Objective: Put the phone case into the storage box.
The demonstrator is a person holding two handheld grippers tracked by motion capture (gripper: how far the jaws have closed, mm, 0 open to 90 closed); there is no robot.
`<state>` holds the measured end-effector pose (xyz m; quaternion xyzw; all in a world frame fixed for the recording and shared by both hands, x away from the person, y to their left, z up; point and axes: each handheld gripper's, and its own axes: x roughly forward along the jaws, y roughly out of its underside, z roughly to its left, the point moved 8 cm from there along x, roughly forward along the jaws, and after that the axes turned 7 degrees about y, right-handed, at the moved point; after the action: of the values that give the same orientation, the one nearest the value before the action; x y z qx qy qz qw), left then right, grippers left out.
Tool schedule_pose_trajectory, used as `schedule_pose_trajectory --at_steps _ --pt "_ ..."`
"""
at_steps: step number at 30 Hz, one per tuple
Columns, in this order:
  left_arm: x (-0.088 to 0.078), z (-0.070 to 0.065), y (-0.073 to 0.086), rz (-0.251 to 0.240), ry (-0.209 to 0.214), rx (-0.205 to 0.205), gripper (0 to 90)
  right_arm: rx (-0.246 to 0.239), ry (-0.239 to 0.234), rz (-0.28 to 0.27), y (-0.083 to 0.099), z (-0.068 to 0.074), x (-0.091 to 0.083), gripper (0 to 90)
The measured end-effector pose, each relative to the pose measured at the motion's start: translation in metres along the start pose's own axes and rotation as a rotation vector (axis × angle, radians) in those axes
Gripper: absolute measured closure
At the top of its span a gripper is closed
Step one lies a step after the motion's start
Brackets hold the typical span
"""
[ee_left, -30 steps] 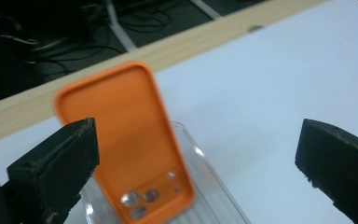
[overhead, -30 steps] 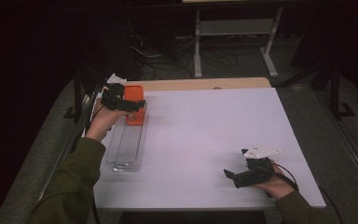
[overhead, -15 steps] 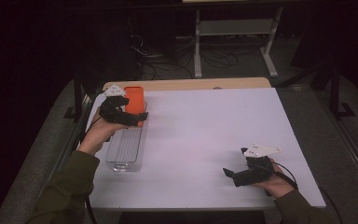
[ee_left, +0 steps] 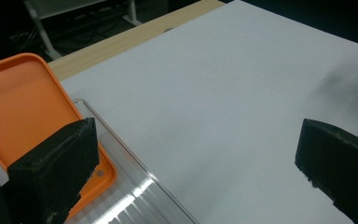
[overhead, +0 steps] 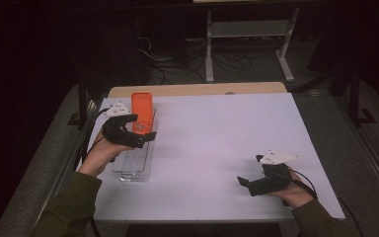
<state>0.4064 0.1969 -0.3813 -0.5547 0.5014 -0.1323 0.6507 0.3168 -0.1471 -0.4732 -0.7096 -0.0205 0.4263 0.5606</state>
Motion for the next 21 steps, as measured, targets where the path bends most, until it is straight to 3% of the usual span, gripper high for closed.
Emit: schedule_pose_trajectory --at_steps 2,21 --pt "-0.001 -0.004 0.005 -0.003 0.009 -0.002 0.0 0.015 -0.003 0.005 -0.001 0.001 -0.001 0.0" --pt "-0.01 -0.025 0.045 -0.009 0.051 -0.014 0.0 -0.002 -0.031 -0.028 -0.017 -0.001 -0.008 0.0"
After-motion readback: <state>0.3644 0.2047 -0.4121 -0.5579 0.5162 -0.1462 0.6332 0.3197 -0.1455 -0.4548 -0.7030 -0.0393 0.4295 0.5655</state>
